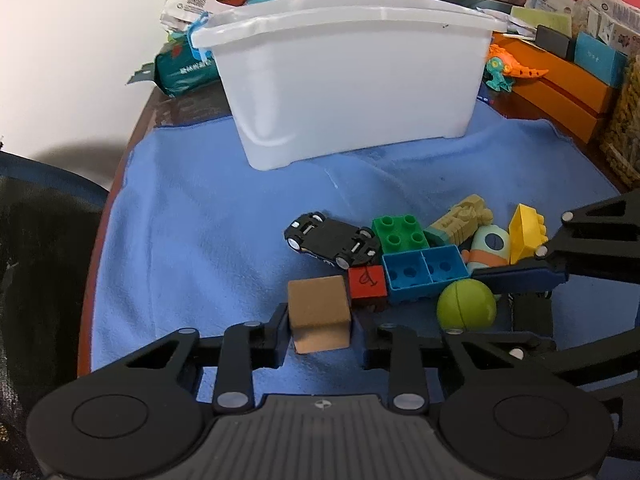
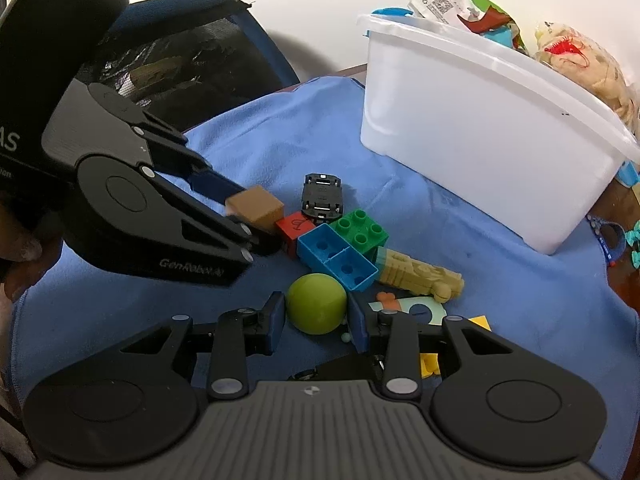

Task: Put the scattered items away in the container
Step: 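Grasp the tan wooden cube with the left tool while the right tool grasps the green ball, then carry the cube and ball over the bin and release both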

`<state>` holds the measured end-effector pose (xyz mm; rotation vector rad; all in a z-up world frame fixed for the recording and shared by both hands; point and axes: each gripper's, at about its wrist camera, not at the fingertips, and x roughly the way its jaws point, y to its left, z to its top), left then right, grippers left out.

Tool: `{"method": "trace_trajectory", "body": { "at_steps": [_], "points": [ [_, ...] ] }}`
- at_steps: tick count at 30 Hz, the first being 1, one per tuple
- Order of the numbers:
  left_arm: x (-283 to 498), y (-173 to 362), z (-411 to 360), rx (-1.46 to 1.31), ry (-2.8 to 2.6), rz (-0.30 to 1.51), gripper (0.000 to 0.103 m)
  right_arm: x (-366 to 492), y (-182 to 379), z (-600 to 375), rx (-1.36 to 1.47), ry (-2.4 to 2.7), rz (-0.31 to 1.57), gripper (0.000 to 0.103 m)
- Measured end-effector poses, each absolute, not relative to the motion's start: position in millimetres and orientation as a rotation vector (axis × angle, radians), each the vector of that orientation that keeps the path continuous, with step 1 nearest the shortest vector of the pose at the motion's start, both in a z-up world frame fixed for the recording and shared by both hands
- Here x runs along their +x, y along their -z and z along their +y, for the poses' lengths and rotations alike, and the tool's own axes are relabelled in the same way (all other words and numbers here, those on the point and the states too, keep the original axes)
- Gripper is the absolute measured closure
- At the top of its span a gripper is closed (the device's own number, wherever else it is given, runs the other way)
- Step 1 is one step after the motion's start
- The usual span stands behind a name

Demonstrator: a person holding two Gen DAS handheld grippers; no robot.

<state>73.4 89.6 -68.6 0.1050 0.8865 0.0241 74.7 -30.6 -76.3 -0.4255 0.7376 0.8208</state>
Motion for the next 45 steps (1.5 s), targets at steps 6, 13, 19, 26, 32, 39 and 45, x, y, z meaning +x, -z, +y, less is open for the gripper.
{"method": "trace_trajectory", "body": {
  "at_steps": [6,13,19,26,32,39,45],
  "points": [
    [70.2,64.5,88.3,0.091,-0.038,0.859,0.069,71.0,73.8,-41.1,-0.375,-0.815,0.733,0.065],
    [66.6,47.3,82.9,0.11,-0.047,0.819,0.069,69.4,58.2,-53.7,-0.337,-0.788,0.704,0.065],
    [68.5,24.6,77.1,0.12,-0.041,0.767,0.069,77.6,35.5,-66.1,-0.297,-0.739,0.641,0.065],
    [82.1,-8.3,70.7,0.135,-0.03,0.69,0.069,94.9,2.5,-75.4,-0.289,-0.681,0.537,0.065],
    [112.6,-38.6,65.6,0.148,-0.015,0.62,0.069,122.7,-26.4,-75.3,-0.303,-0.614,0.428,0.065],
    [164.8,-52.1,65.6,0.16,-0.016,0.584,0.069,174.4,-48.7,-74.5,-0.246,-0.526,0.355,0.065],
    [219.4,-46.8,70.6,0.134,-0.034,0.61,0.069,222.2,-45.5,-74.3,-0.144,-0.404,0.383,0.065]
  ]
}}
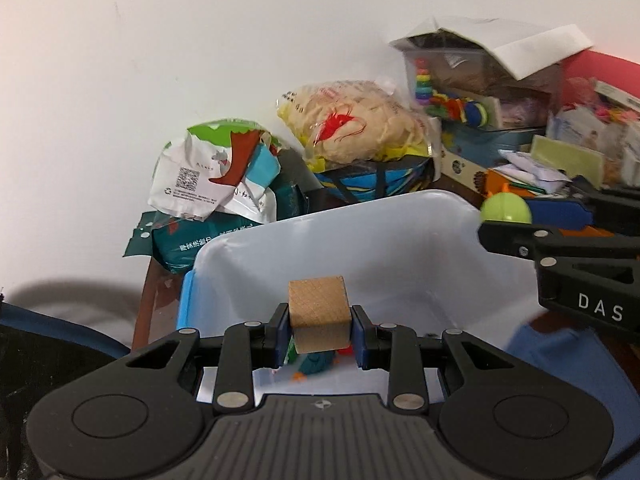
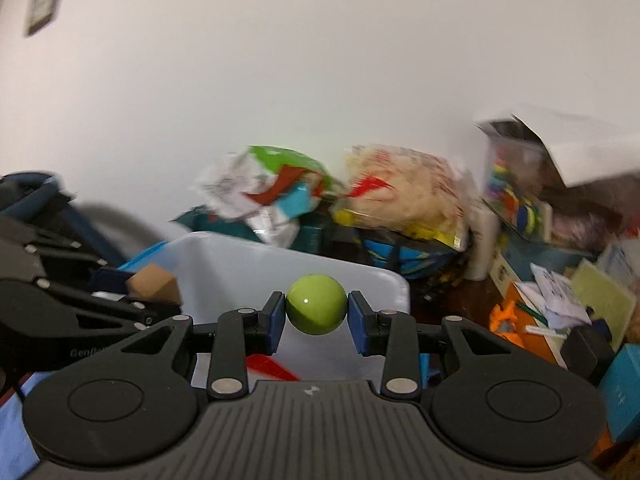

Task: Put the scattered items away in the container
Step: 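Carry the cube and ball over the bin and release both, then move both open tools back down to the toy pile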

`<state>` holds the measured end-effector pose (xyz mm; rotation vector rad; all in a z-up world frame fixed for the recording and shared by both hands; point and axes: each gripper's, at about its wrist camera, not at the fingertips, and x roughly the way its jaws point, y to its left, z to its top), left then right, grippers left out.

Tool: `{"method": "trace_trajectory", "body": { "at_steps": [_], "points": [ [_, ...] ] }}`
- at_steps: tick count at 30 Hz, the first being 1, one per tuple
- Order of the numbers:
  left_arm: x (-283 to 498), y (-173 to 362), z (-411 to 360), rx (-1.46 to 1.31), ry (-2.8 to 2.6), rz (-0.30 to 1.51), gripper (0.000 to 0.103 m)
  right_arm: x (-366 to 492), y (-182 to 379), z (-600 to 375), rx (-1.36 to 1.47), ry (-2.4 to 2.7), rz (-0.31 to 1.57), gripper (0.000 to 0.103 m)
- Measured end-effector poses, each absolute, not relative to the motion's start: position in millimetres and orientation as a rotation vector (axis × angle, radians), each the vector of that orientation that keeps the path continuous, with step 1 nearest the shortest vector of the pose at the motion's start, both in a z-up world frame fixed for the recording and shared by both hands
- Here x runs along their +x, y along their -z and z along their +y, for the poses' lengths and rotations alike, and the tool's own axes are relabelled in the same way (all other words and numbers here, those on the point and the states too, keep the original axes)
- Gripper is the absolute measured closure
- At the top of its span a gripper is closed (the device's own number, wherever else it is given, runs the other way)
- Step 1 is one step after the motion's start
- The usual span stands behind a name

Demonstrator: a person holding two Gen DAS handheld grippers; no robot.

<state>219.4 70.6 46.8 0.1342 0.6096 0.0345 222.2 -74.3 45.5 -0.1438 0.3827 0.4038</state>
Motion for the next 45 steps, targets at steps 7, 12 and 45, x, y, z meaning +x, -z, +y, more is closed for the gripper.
{"method": "trace_trajectory", "body": {
  "at_steps": [7,12,45],
  "points": [
    [245.7,-34.5,72.9,0.104,-0.047,0.645,0.069,249.0,-29.3,-64.9,-0.076,-0.293,0.478,0.065],
    [248.8,-26.4,73.7,0.102,-0.058,0.676,0.069,253.0,-19.0,-57.6,-0.087,-0.259,0.522,0.065],
    [86.5,-6.3,62.6,0.124,-0.12,0.722,0.045,126.2,-24.8,-108.5,-0.117,-0.332,0.525,0.042]
  ]
}}
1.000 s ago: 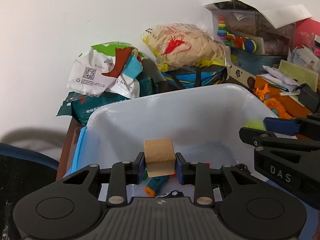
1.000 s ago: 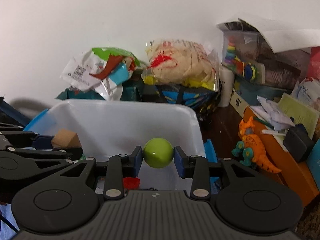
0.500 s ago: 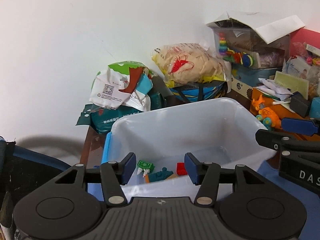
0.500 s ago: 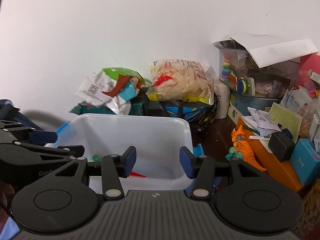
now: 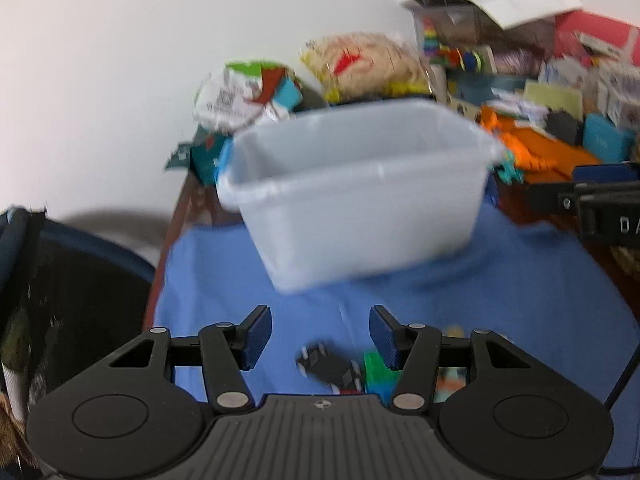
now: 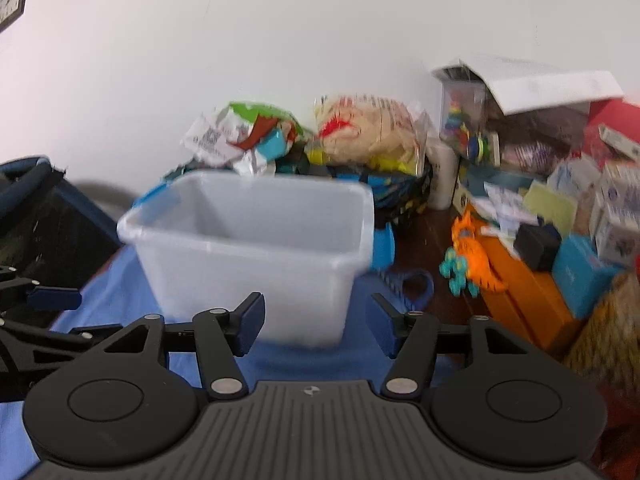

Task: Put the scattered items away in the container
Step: 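Move both open tools back down to the toy pile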

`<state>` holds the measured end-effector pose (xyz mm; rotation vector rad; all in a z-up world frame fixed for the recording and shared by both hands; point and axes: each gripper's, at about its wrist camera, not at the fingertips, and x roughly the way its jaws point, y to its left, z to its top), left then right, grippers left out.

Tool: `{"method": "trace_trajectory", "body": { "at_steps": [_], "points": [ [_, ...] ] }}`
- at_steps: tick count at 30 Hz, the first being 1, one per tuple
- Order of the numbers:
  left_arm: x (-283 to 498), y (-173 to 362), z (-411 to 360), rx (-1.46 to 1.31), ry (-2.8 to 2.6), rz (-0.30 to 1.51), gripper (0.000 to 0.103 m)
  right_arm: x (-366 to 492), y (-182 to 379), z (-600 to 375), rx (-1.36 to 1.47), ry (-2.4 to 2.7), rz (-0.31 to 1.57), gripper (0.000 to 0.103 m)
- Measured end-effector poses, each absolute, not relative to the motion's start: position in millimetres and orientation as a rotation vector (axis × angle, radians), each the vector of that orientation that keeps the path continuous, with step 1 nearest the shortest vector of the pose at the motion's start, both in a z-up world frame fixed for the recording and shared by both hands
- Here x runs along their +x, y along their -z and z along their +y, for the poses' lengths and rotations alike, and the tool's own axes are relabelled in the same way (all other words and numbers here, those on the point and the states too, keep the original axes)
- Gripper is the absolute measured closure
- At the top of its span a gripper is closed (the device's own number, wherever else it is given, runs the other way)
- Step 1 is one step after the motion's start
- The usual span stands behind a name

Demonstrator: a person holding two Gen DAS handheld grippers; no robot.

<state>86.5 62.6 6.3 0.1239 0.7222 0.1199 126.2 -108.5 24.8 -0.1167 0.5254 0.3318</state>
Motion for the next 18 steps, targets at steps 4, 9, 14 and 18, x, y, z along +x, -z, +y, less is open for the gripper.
{"method": "trace_trajectory", "body": {
  "at_steps": [4,9,14,18],
  "points": [
    [70.5,12.1,63.0,0.086,-0.114,0.776,0.045,109.7,-6.6,-115.6,-0.118,-0.35,0.583,0.041],
    [59.5,31.5,61.6,0.059,-0.104,0.83,0.045,92.5,17.5,-120.2,-0.117,-0.394,0.672,0.041],
    [57.8,44.1,58.3,0.04,-0.088,0.846,0.045,80.4,28.1,-117.8,-0.135,-0.444,0.688,0.041],
    [65.5,53.0,56.5,0.081,-0.102,0.838,0.045,76.7,32.1,-116.2,-0.141,-0.463,0.7,0.041]
  ]
}}
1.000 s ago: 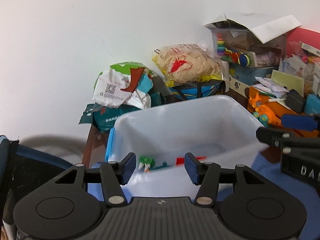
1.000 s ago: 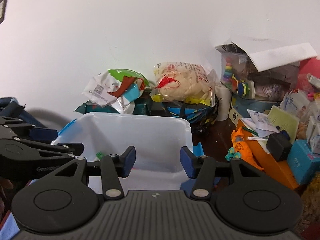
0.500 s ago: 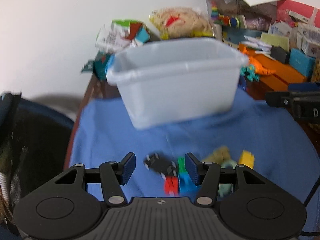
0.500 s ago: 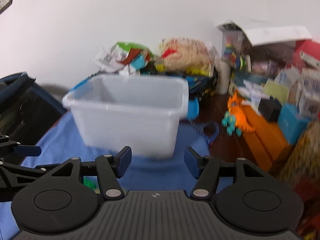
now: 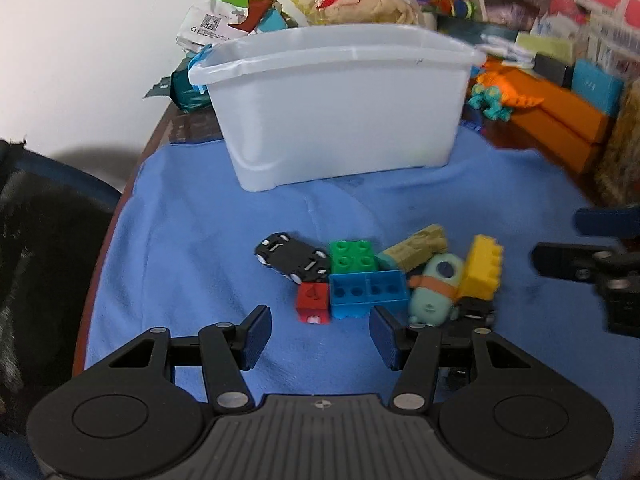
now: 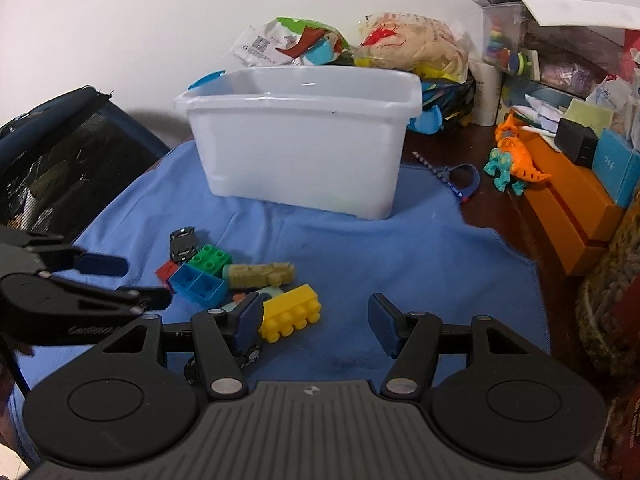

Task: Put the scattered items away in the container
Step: 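Move both open tools back down to the toy pile, then grasp the red cube with the left tool while the right tool grasps the yellow brick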

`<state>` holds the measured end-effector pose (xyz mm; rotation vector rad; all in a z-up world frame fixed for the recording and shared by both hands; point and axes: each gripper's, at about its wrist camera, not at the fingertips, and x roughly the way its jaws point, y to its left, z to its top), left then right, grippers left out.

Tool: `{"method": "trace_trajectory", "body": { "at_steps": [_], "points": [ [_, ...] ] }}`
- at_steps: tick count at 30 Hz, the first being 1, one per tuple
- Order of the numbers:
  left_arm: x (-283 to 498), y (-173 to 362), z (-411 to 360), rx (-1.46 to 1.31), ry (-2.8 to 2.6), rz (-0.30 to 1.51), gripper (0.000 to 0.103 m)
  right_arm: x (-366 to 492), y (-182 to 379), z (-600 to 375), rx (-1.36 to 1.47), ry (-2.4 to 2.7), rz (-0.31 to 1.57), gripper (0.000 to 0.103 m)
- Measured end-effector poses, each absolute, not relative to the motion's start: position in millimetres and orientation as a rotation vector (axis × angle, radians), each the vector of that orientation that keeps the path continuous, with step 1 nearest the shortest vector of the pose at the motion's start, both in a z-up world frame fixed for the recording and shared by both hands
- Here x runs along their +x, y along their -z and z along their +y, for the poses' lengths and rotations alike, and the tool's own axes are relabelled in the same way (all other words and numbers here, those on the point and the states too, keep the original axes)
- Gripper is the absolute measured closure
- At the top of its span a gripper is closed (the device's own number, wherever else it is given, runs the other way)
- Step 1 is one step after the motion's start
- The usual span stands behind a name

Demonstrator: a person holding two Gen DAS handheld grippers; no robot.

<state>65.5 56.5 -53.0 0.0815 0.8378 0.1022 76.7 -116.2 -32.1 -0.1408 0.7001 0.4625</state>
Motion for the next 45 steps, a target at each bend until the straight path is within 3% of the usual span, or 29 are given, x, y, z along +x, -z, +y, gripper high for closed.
{"method": "trace_trajectory", "body": {
  "at_steps": [4,6,14,22,25,33,35,36,37,45],
  "points": [
    [71.1,64.1,62.4,0.112,-0.138,0.868,0.046,75.0,31.3,-118.6,-0.146,-0.46,0.69,0.041],
    [70.5,68.8,67.4,0.111,-0.142,0.874,0.054,76.8,31.8,-121.5,-0.141,-0.449,0.693,0.041],
    [79.2,70.1,63.3,0.116,-0.08,0.832,0.062,83.7,41.2,-121.9,-0.137,-0.43,0.714,0.041],
    [92.4,73.2,58.7,0.101,-0.084,0.802,0.063,92.3,57.1,-106.5,-0.116,-0.435,0.761,0.041],
    [91.2,73.6,63.3,0.087,-0.075,0.81,0.075,94.2,61.0,-98.4,-0.114,-0.43,0.756,0.043],
    [82.1,75.1,66.2,0.108,-0.039,0.823,0.076,102.4,77.0,-88.2,-0.077,-0.434,0.821,0.045],
    [82.2,75.0,67.8,0.101,-0.033,0.823,0.077,102.8,77.3,-88.6,-0.08,-0.442,0.806,0.051],
    [82.2,74.7,69.4,0.089,-0.027,0.826,0.081,102.8,76.1,-88.7,-0.083,-0.444,0.801,0.062],
    [82.0,74.3,70.6,0.08,-0.021,0.829,0.081,103.0,75.0,-89.2,-0.087,-0.447,0.8,0.066],
    [76.3,58.8,74.8,0.08,-0.025,0.796,0.081,102.8,68.7,-95.3,-0.079,-0.443,0.799,0.075]
  ]
}}
